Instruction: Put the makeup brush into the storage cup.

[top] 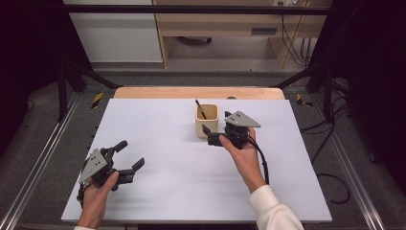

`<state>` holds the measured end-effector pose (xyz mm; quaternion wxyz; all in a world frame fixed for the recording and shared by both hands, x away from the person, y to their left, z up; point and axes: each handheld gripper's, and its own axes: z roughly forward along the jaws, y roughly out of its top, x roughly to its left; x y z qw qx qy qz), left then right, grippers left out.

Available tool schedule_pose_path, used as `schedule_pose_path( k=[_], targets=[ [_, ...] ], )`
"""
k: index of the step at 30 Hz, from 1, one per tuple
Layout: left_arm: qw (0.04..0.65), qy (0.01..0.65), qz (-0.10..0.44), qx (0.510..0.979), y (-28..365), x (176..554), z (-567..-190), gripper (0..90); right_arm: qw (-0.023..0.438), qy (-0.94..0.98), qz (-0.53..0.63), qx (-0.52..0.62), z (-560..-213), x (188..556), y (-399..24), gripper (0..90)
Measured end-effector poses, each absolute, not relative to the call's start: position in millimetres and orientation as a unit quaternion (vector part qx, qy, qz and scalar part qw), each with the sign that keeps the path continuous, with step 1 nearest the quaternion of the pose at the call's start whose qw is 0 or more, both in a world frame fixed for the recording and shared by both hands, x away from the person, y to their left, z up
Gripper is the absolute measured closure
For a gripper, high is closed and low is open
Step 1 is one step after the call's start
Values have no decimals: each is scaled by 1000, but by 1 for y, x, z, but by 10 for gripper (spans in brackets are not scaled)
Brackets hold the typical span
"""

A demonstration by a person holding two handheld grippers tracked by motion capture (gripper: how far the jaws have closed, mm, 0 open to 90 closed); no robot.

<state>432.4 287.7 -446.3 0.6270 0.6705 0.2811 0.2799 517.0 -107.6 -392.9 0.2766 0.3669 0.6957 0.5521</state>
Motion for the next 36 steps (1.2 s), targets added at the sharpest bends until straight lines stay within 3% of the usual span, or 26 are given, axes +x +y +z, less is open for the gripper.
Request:
schedule_pose_path(
  k=[22, 36],
  targets=[
    [625, 279, 279, 674, 288, 432, -446, 80, 284, 697, 545, 369, -406, 496, -125, 51],
    [621, 280, 280, 676, 286, 431, -447, 34, 289, 688, 543, 384, -413, 485, -139, 25]
  ],
)
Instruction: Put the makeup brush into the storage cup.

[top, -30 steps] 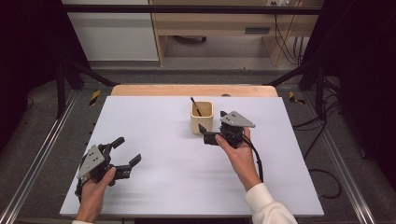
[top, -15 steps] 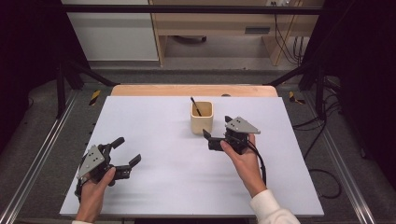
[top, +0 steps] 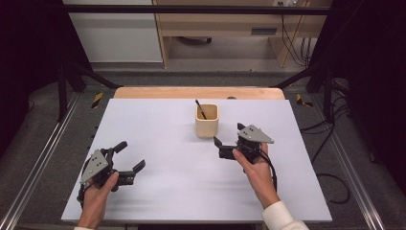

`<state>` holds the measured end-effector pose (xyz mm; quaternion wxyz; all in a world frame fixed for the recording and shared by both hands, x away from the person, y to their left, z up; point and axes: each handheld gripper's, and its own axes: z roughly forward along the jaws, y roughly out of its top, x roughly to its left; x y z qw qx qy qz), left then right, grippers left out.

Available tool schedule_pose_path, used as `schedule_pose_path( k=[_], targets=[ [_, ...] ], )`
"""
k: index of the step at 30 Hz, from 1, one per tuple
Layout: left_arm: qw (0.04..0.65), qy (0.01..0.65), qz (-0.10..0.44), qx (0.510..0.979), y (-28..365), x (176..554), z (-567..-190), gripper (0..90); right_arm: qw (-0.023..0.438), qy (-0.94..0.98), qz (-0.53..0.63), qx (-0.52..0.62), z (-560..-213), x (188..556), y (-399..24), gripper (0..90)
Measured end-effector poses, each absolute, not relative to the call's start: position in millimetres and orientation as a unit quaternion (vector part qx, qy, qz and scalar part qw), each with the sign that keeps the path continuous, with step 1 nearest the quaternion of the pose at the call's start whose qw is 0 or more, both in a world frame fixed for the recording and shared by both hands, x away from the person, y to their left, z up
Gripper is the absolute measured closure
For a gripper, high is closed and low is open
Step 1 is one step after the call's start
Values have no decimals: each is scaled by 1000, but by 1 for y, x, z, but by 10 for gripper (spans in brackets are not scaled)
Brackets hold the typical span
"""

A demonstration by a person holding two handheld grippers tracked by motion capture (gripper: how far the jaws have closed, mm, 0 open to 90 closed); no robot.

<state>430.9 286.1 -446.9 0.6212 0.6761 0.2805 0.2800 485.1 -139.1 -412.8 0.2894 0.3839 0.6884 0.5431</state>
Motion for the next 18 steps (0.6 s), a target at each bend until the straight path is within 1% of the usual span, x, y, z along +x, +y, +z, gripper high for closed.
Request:
schedule_pose_path(
  k=[8, 18],
  targets=[
    [618, 284, 282, 677, 286, 431, -447, 12, 294, 687, 540, 387, -417, 480, -149, 32],
    [617, 285, 283, 677, 286, 431, -447, 10, 299, 687, 537, 388, -421, 471, -164, 45]
  ],
)
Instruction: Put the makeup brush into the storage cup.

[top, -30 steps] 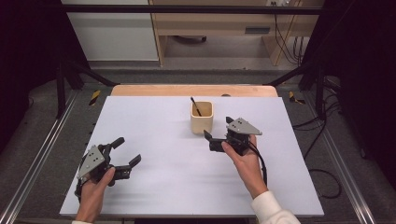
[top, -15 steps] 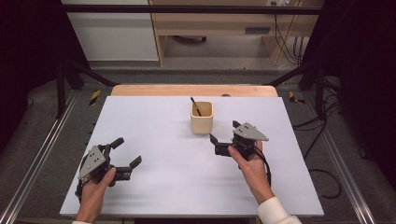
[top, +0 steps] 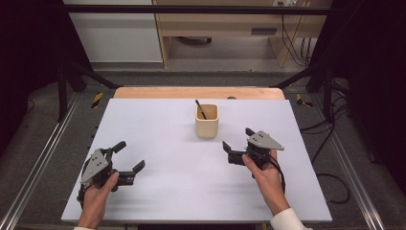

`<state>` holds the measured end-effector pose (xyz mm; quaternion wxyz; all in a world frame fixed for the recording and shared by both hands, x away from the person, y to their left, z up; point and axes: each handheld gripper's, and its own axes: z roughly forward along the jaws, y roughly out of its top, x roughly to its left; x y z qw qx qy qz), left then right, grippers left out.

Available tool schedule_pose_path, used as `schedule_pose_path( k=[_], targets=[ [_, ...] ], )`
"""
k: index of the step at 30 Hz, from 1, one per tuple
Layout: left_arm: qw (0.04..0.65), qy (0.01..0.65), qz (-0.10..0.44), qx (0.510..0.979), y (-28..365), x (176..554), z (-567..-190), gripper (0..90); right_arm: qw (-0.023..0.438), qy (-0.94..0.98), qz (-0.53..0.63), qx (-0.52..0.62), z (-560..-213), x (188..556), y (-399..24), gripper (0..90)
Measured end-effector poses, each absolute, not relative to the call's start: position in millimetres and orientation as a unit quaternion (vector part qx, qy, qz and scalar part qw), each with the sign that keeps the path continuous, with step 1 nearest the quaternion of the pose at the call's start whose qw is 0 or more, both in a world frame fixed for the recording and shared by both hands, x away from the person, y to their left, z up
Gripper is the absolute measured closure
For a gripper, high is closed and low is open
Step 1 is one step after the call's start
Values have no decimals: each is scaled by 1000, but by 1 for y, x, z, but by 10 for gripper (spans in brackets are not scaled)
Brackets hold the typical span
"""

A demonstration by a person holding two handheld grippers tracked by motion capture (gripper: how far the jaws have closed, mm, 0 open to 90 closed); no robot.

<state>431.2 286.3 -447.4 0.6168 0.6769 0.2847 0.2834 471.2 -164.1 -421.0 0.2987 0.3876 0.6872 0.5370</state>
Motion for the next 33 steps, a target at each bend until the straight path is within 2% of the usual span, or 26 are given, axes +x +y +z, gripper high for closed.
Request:
schedule_pose_path(
  k=[33],
  targets=[
    [617, 283, 283, 677, 286, 430, -447, 11, 309, 669, 536, 413, -438, 446, -217, 54]
  ],
)
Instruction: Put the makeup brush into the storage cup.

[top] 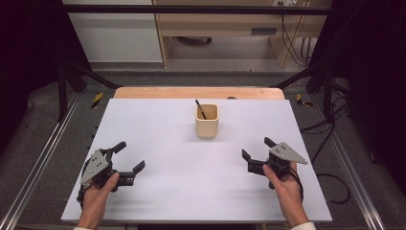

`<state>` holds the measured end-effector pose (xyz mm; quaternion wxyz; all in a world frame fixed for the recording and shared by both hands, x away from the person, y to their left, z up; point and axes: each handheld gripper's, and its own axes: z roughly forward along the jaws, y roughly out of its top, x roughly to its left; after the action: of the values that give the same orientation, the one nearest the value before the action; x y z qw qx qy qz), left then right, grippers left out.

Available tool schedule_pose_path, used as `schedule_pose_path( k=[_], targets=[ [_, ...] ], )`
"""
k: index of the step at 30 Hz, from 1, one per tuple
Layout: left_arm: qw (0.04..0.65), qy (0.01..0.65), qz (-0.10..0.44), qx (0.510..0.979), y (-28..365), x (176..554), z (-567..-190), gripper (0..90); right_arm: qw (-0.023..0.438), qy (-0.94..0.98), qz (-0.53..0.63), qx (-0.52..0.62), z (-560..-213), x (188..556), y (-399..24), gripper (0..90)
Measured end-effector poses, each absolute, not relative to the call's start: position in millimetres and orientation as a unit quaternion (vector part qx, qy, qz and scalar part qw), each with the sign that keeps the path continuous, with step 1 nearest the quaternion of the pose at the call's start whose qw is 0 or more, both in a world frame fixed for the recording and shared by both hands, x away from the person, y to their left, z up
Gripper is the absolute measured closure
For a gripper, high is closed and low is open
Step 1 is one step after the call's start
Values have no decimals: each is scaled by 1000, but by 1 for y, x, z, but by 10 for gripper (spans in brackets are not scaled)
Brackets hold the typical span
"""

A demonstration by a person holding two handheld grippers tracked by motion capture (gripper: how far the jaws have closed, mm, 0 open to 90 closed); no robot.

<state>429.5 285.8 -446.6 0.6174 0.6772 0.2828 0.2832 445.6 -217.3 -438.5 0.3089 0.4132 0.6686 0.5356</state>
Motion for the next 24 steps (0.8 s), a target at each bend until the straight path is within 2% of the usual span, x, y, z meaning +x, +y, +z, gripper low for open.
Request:
schedule_pose_path(
  k=[24],
  targets=[
    [612, 276, 280, 686, 285, 426, -447, 11, 344, 672, 530, 386, -452, 427, -255, 57]
  ],
)
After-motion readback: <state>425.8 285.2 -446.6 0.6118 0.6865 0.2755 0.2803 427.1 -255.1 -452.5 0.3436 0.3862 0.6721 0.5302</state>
